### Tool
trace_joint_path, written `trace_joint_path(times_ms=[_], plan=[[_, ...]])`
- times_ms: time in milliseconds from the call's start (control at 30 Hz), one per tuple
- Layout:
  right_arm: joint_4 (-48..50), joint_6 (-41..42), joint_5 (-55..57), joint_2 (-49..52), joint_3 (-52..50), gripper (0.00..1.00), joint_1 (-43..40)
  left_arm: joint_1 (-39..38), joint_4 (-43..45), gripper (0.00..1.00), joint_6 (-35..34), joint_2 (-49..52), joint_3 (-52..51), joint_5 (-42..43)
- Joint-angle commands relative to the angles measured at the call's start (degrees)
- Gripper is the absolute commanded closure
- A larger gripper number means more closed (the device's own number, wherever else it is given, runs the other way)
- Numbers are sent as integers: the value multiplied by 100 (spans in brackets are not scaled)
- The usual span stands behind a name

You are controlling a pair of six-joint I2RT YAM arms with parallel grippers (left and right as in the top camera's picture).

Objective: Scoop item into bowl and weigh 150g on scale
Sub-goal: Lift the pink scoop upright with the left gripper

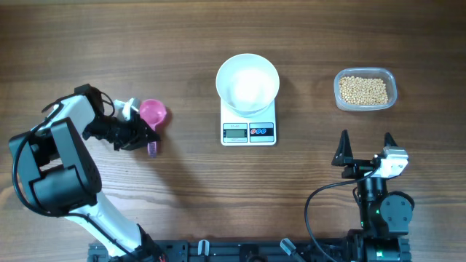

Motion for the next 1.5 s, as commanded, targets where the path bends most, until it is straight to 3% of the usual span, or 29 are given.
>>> trace_joint_path(times_ms=[0, 100, 300, 533, 833, 1467], plan=[[13, -50, 101, -50, -9, 0, 31, 15, -42, 83, 83, 94, -42, 195], [13, -48, 101, -50, -9, 0, 31, 15, -44, 83, 81, 94, -42, 546], [13, -50, 101, -50, -9, 0, 31, 15, -221, 96, 68, 90, -26, 1023], [13, -50, 101, -50, -9, 0, 31, 15, -612, 96, 57, 87, 168, 1794], [13, -50, 101, -50, -9, 0, 31, 15, -780, 96, 63, -35, 369, 3571], [13, -50, 101, -50, -9, 0, 31, 15, -774, 96, 59, -313, 372, 4452]])
